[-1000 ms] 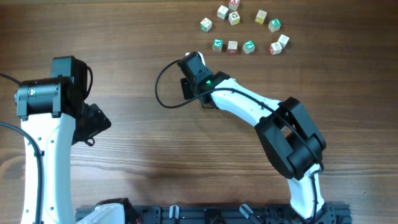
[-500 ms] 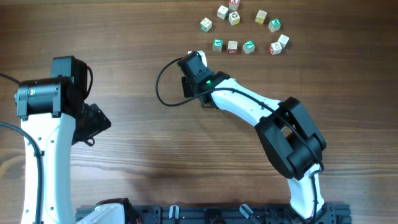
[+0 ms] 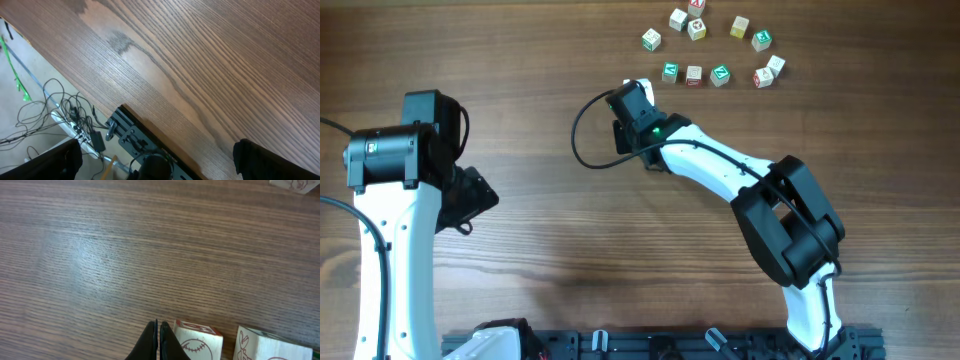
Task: Form a horizontal line
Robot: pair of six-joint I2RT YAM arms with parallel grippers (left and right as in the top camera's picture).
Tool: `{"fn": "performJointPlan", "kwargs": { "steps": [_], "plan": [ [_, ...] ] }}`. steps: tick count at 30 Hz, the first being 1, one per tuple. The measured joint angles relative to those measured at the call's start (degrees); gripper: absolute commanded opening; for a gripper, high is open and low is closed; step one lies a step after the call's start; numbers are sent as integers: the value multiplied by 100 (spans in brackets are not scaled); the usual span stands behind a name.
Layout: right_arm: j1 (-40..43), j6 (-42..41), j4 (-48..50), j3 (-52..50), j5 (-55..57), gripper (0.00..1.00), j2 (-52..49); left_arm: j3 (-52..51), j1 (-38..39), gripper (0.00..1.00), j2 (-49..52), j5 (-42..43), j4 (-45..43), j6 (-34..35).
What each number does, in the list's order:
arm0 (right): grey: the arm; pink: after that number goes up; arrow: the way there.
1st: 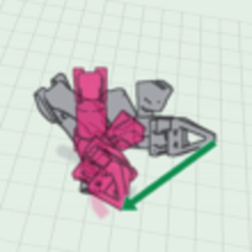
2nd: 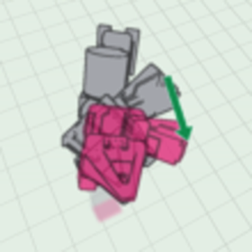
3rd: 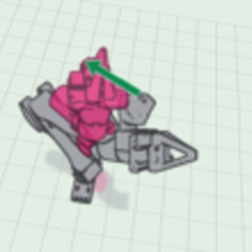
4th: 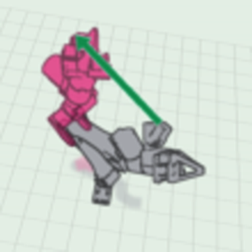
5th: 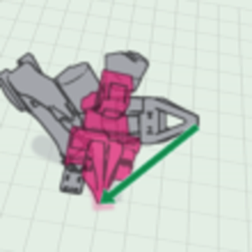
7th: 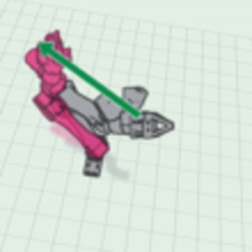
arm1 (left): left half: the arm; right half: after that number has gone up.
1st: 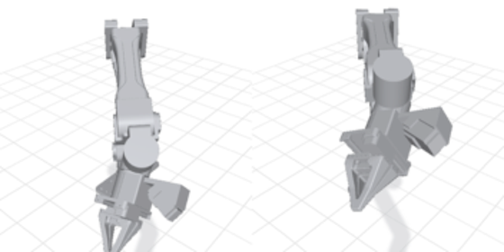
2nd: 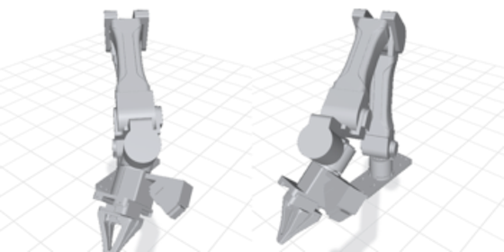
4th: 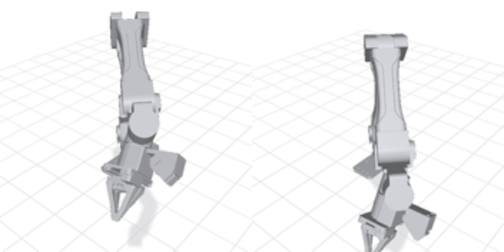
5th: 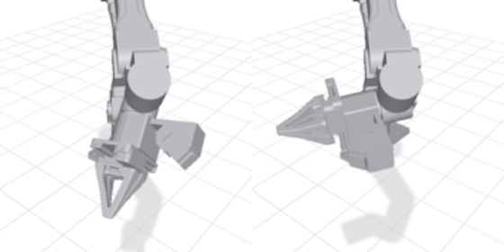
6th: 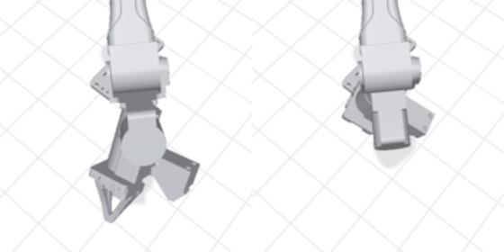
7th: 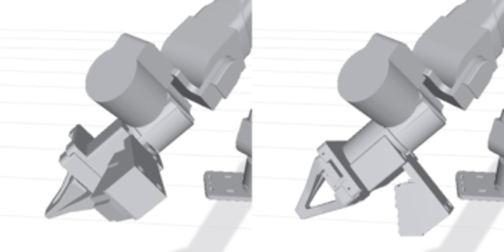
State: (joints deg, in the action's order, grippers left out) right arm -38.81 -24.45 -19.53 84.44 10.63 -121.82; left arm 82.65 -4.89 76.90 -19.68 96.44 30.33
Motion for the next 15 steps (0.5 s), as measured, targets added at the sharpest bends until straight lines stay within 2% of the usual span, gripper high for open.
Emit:
{"fn": "performJointPlan", "kwargs": {
  "steps": [8,15],
  "plan": [
    [59,-20,-57,544,127,4,0,0,0,100,0,0,0,0],
    [621,-39,-363,595,181,5,-2,0,0,100,0,0,0,0]
  ]
}}
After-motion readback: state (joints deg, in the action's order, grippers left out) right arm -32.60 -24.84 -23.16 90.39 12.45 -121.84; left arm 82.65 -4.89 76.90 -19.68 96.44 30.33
